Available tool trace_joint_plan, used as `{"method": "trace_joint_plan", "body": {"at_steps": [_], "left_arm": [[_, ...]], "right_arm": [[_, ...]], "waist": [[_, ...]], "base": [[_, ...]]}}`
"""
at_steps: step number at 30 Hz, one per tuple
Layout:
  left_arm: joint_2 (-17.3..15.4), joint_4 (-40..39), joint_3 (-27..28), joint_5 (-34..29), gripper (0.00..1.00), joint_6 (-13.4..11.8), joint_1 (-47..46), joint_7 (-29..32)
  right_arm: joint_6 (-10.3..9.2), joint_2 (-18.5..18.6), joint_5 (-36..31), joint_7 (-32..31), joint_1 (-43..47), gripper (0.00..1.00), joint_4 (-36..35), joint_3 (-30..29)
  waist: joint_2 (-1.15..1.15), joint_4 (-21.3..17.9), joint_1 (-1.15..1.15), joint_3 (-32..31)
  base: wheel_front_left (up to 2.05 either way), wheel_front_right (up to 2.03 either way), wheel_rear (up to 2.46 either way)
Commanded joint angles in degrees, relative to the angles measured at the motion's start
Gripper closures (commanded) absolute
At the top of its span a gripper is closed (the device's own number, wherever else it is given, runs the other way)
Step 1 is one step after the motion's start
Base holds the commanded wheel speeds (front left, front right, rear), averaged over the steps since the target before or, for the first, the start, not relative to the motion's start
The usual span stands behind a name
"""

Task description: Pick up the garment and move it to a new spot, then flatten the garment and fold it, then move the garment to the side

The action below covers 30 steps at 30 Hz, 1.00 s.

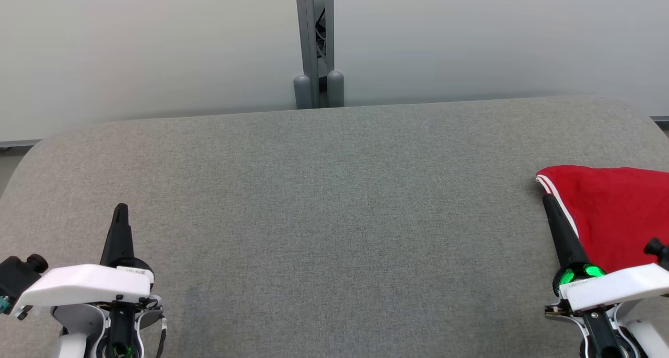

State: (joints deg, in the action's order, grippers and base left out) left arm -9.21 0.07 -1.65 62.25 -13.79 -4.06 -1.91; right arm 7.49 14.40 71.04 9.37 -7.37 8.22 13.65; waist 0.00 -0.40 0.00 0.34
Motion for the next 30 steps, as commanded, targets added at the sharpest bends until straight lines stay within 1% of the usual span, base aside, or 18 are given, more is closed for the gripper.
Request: {"method": "trace_joint_plan", "body": {"at_steps": [1, 3, 4, 6, 17, 30], "left_arm": [[-0.02, -1.15, 1.05, 1.68, 1.00, -0.34, -1.71, 0.49], [0.19, -1.44, 1.48, 2.74, 1.00, -0.35, -1.78, 0.88], [0.42, -1.73, 1.91, 3.80, 1.00, -0.42, -1.84, 1.27], [0.66, -2.00, 2.33, 4.80, 1.00, -0.50, -1.89, 1.61], [1.84, -3.32, 4.45, 9.96, 1.00, -0.82, -2.10, 3.46], [3.03, -4.58, 6.51, 15.17, 1.00, -1.12, -2.46, 5.33]], "right_arm": [[0.01, 1.75, 3.46, 0.80, -1.74, 1.00, -0.91, 1.06], [0.01, 2.84, 5.94, 1.11, -2.17, 1.00, -1.15, 2.07], [0.01, 3.82, 8.30, 1.39, -2.57, 1.00, -1.25, 2.81], [0.01, 4.47, 10.26, 1.50, -2.90, 1.00, -0.88, 2.98], [0.01, 6.39, 19.00, 2.50, -4.55, 1.00, 0.53, 4.61], [0.01, 8.29, 27.56, 3.33, -6.06, 1.00, 1.65, 6.48]], "waist": [[0.00, 0.01, 0.00, -0.01], [0.00, 0.02, 0.00, -0.03], [0.00, 0.02, 0.00, -0.05], [0.00, 0.01, 0.00, -0.07], [0.00, 0.05, 0.00, -0.23], [0.00, 0.09, 0.00, -0.40]], "base": [[0.00, 0.00, 0.00], [0.00, 0.00, 0.00], [0.00, 0.00, 0.00], [0.00, 0.00, 0.00], [0.00, 0.00, 0.00], [0.00, 0.00, 0.00]]}}
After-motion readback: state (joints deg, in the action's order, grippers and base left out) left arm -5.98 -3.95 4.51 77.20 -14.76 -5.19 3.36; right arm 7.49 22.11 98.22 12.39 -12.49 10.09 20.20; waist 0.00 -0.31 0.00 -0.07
